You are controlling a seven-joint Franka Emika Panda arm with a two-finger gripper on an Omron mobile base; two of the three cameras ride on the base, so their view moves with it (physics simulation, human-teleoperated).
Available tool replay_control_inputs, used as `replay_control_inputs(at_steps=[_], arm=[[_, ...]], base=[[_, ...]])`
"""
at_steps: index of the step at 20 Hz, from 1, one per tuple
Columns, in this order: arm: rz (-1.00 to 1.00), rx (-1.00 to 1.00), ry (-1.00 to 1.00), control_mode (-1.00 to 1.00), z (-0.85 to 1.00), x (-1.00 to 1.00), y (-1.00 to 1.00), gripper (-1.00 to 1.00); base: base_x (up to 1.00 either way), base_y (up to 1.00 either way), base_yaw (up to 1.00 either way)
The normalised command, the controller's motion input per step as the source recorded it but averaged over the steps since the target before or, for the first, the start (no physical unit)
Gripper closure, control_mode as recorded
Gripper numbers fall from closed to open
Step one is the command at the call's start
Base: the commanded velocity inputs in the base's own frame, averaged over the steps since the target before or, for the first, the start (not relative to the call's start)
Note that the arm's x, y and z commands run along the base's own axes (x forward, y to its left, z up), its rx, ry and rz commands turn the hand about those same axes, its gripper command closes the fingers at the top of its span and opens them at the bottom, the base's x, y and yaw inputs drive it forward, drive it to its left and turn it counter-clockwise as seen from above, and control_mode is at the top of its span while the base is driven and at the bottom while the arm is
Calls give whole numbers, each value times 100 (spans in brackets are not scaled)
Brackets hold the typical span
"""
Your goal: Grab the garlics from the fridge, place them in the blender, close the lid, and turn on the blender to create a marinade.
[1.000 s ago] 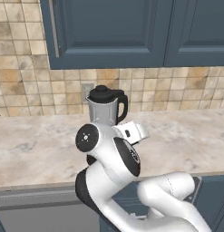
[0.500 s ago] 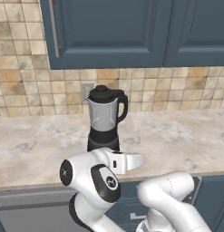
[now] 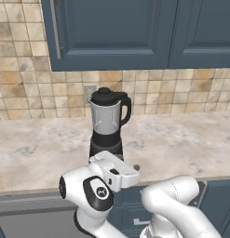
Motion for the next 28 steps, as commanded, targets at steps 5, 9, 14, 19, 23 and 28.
replay_control_inputs(at_steps=[5,9,14,19,23,28], arm=[[-4,2,-17,-100,-16,32,12,-100],[0,2,-6,-100,-26,37,33,-100],[0,3,-4,-100,-17,22,1,-100],[0,3,-3,-100,-23,24,0,-100],[0,4,0,-100,-33,23,0,-100],[0,3,-1,-100,-20,42,3,-100]], base=[[0,0,0],[0,0,0],[0,0,0],[0,0,0],[0,0,0],[0,0,0]])
